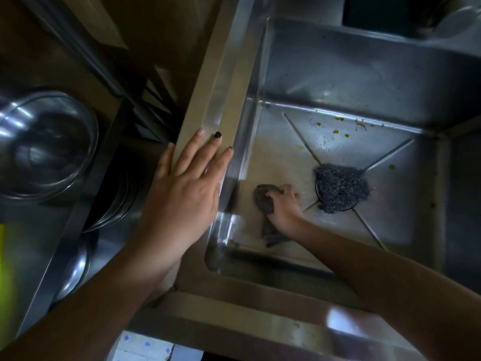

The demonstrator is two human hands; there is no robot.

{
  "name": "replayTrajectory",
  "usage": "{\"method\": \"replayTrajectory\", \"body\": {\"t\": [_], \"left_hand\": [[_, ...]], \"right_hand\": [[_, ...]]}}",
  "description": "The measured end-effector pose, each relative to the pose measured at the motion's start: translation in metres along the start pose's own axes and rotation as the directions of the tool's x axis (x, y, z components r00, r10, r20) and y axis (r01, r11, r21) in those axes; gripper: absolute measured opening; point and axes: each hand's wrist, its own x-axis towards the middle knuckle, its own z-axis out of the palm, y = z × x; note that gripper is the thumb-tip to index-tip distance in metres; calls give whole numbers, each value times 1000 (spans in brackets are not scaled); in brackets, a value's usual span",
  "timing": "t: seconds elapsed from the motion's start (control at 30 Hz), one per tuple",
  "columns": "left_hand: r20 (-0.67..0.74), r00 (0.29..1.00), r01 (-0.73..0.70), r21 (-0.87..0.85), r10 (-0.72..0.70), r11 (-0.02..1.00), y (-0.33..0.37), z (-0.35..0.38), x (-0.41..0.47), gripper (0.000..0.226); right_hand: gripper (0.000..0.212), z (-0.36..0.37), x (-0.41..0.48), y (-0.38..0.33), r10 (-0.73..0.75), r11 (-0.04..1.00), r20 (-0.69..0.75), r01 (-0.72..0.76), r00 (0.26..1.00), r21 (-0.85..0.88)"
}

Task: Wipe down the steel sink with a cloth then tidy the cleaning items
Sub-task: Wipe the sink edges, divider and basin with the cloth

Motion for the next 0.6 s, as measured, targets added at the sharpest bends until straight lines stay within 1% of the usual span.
{"method": "replayTrajectory", "body": {"t": [0.1, 0.2, 0.27, 0.37, 0.47, 0.53, 0.6], "left_hand": [[9, 1000, 8, -21, -8, 1000, -1, -1, 1, 43], [37, 999, 7, -56, -4, 998, 0, -3, 2, 44], [57, 998, 9, -89, -3, 996, -1, -5, 4, 45], [97, 995, 34, -192, -15, 981, -3, -9, 7, 47], [103, 994, 76, -284, -48, 956, -3, -12, 10, 47], [103, 993, 90, -280, -64, 956, -1, -14, 10, 46], [112, 992, 81, -228, -56, 970, 3, -16, 9, 44]], "right_hand": [[54, -13, -7, 5, 71, 991, 59, -77, 996, 111], [55, -31, -20, 9, 134, 961, 61, -144, 989, 236], [55, -44, -28, 12, 135, 949, 27, -137, 990, 283], [54, -67, -43, 12, 127, 937, -46, -105, 991, 334], [50, -86, -55, 12, 136, 916, -111, -82, 984, 393], [47, -94, -61, 12, 153, 891, -152, -70, 976, 448], [46, -98, -66, 14, 193, 852, -180, -74, 964, 518]]}}
